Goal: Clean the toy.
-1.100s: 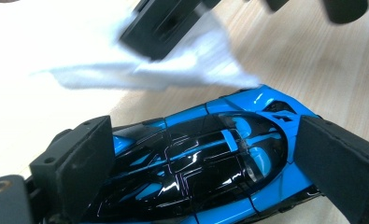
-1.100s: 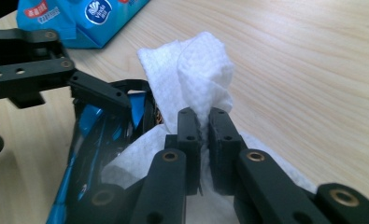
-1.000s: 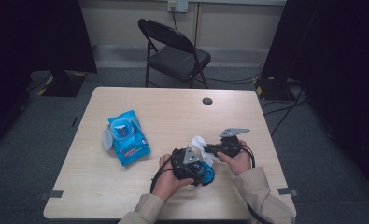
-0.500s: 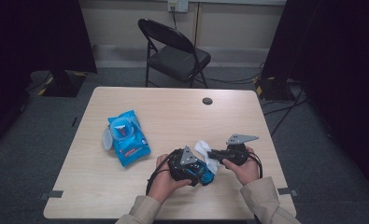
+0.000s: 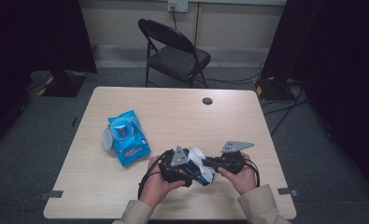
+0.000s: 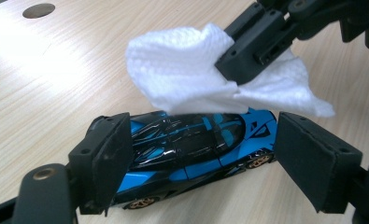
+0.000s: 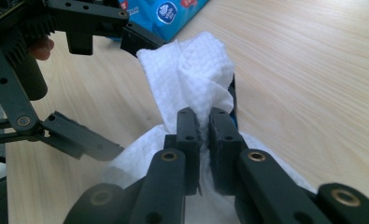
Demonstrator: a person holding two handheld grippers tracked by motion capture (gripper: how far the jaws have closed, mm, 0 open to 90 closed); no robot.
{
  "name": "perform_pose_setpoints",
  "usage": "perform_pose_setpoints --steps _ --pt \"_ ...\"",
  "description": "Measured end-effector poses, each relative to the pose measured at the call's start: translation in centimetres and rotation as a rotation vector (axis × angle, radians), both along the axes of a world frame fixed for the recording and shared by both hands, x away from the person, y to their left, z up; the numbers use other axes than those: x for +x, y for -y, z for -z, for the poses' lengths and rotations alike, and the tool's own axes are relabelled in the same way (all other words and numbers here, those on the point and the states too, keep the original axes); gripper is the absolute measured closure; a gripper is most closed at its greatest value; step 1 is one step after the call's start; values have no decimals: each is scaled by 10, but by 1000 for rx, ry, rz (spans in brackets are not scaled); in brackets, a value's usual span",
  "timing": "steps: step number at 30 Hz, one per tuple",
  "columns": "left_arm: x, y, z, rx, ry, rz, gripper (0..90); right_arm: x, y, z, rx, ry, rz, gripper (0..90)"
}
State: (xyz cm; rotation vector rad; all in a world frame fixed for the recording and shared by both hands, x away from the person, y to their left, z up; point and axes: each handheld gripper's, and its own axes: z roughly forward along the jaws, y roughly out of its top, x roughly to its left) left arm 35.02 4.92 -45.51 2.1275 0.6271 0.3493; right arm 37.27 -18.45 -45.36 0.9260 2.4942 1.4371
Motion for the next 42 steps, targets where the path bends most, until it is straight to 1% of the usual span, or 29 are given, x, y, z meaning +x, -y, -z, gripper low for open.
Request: perform_pose_setpoints --steps 3,5,6,8,10,11,12,13,14,19,22,26,28,29,31,32,33,34,35,36,38,39,41,42 --pt "-2 -4 -1 -4 -1 -2 214 -3 -5 -1 -4 4 -15 845" --pt "-3 -7 0 -13 -4 -1 254 -5 -9 -1 -7 6 -27 844" --pt "-3 -8 1 -13 -6 2 259 -5 -11 0 -8 5 -31 844" --pt "-3 -12 2 -15 -16 7 320 -7 -15 2 -9 5 -42 842" --pt "-4 -16 3 -15 -16 3 354 -8 -18 4 -2 0 -50 839" --pt "-4 -19 3 -16 -18 8 396 -8 -21 5 0 -3 -58 837" --pt "-5 -22 3 -15 -11 3 423 -8 -24 7 -2 -9 -65 838" --pt "-6 -25 2 -10 -6 -2 419 -8 -27 8 -2 -14 -76 839" --pt "-6 -29 2 -14 -6 -7 419 -9 -30 9 -5 -14 -84 839" --pt "-11 -53 6 -8 -16 -37 417 -10 -47 14 -3 -18 -124 838" --pt "-14 -65 7 -21 -17 -62 427 -12 -59 16 -5 -22 -149 835" --pt "-19 -77 10 -25 -26 -73 456 -15 -75 21 -14 -32 -181 824" --pt "-22 -81 11 -44 -44 -88 503 -17 -83 24 -24 -31 -195 810" --pt "-23 -82 12 -54 -51 -96 527 -18 -86 25 -28 -32 -203 789" --pt "-25 -84 13 -66 -61 -91 572 -19 -90 27 -39 -30 -210 771" --pt "-25 -84 14 -60 -68 -86 604 -19 -91 27 -42 -29 -214 755" --pt "-25 -84 15 -57 -70 -86 623 -19 -91 27 -48 -27 -212 718" --pt "-25 -84 16 -56 -83 -83 640 -19 -91 26 -53 -28 -210 694" --pt "-25 -84 17 -57 -92 -83 688 -19 -90 24 -59 -23 -206 666" --pt "-25 -83 18 -58 -100 -85 706 -19 -88 23 -63 -21 -202 642" --pt "-24 -81 20 -51 -109 -76 747 -18 -84 20 -54 -19 -192 594" --pt "-24 -80 21 -51 -113 -81 767 -18 -82 18 -56 -12 -182 549" --pt "-23 -79 24 -34 -127 -74 823 -16 -75 14 -60 4 -151 489" --pt "-23 -79 25 -29 -130 -77 833 -14 -71 12 -57 9 -135 461"
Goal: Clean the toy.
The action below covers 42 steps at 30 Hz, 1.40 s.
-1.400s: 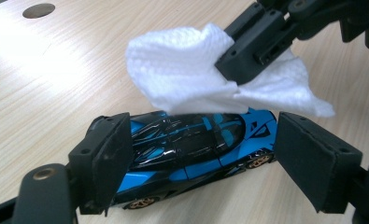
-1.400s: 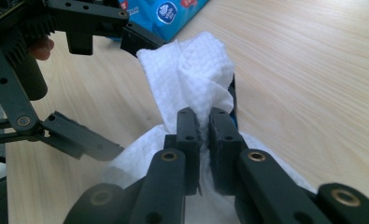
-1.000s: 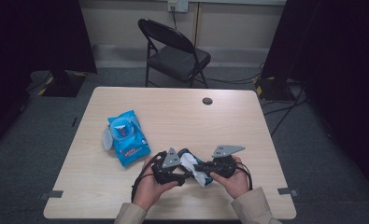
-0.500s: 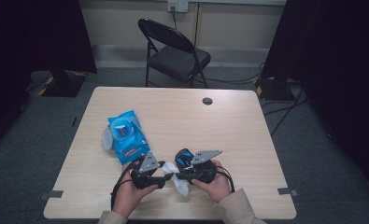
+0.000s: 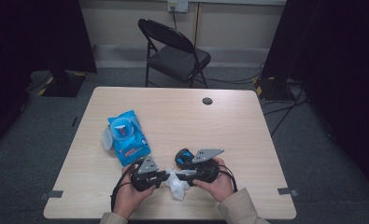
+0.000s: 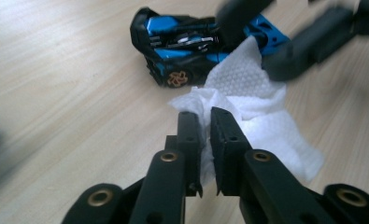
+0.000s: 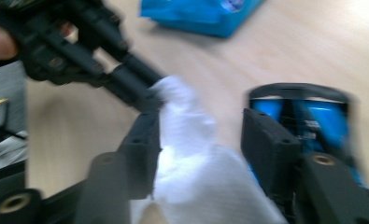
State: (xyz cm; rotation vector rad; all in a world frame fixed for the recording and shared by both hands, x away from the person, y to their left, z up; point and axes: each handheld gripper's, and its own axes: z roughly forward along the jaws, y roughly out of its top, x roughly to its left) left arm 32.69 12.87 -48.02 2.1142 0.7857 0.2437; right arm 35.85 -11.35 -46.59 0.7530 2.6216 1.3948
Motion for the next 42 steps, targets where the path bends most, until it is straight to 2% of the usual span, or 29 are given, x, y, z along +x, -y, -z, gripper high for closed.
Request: perform_pose_setpoints --steps 2,6,10,12,18,21,25,26,30,32,35,38,42 --pt "0 -4 2 20 -16 -1 856 4 8 -2 -8 14 45 377" --pt "-2 -17 4 24 -33 -13 860 15 20 -1 -14 48 110 288" --pt "-4 -34 3 35 -44 -30 861 26 20 7 -33 41 151 230" --pt "-5 -43 2 46 -46 -38 862 31 17 9 -27 34 156 221" --pt "-8 -66 6 23 -61 -78 865 41 -1 17 -89 46 137 197" --pt "-7 -67 6 18 -52 -82 833 44 -7 21 -128 42 143 189" --pt "-7 -67 4 27 -12 -88 704 48 -11 26 -167 41 143 189" --pt "-7 -67 3 29 -9 -83 695 49 -12 28 -162 30 138 189" --pt "-7 -67 2 6 -16 -94 668 50 -17 33 -208 25 136 195" --pt "-7 -66 2 4 -13 -86 650 51 -18 36 -211 18 136 197" --pt "-6 -64 4 4 -9 -76 647 50 -18 38 -217 38 133 204" --pt "-6 -64 4 15 2 -69 626 49 -17 38 -203 38 144 249" --pt "-6 -64 3 16 6 -67 619 48 -17 38 -200 42 149 257"
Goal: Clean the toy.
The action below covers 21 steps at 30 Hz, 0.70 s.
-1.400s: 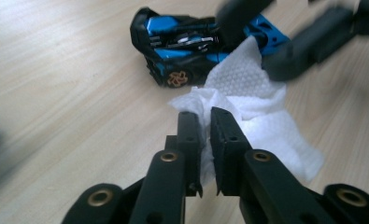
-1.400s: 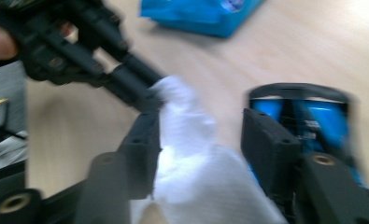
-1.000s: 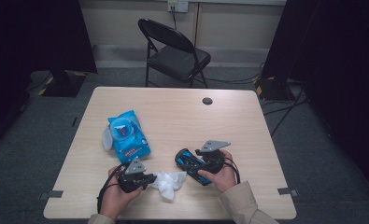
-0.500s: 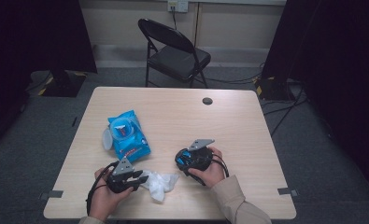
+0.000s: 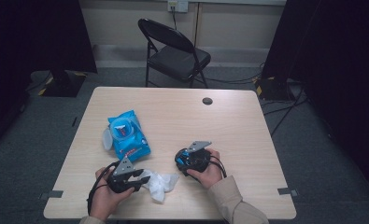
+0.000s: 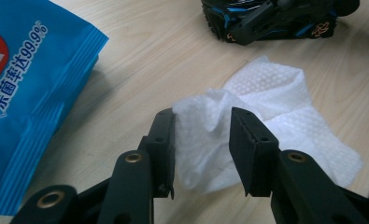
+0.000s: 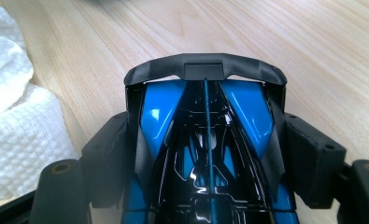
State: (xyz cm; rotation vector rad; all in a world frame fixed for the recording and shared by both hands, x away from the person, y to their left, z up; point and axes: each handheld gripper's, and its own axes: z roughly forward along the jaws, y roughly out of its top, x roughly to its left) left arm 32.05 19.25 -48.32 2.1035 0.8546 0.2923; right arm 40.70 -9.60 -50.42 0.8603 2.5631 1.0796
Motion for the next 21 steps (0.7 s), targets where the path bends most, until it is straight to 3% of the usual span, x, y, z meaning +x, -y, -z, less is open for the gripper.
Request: perform_pose_setpoints --steps 12,21 --pt "1 3 0 -18 -1 4 589 -1 7 -5 27 -16 25 260" --pt "1 10 -3 -31 5 13 538 -5 27 -20 116 -5 48 260"
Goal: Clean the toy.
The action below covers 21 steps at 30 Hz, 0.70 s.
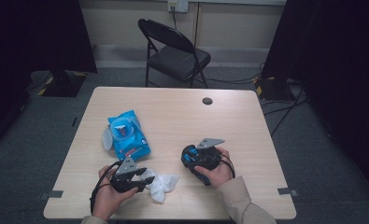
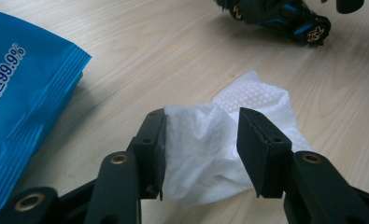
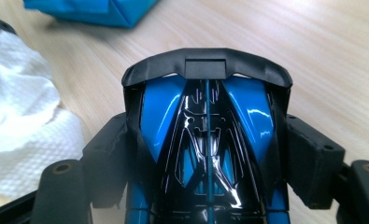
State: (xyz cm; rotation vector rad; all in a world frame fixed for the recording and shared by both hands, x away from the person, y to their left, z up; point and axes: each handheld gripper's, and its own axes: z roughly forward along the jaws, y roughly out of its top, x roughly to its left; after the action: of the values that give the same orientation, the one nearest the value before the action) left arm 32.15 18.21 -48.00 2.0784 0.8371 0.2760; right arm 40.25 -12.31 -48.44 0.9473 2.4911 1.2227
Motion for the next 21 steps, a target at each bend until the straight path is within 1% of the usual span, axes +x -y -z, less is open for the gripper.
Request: perform_pose_setpoints --steps 3,4,6,7,12,17,21 --pt "0 2 -1 -2 5 -2 520 -2 8 -6 34 12 12 260" --pt "0 2 -1 -6 7 -5 499 -3 10 -8 43 17 14 260" --pt "0 3 -3 -15 8 -3 493 -5 14 -11 59 22 19 260" --pt "-1 4 -4 -22 11 1 480 -6 16 -13 64 24 21 260" --pt "-2 8 -7 -25 19 15 466 -10 22 -19 81 36 23 260" --pt "-4 14 -9 -28 26 30 454 -13 29 -21 109 43 39 260" --pt "-4 14 -11 -31 30 32 443 -16 32 -24 120 49 41 260"
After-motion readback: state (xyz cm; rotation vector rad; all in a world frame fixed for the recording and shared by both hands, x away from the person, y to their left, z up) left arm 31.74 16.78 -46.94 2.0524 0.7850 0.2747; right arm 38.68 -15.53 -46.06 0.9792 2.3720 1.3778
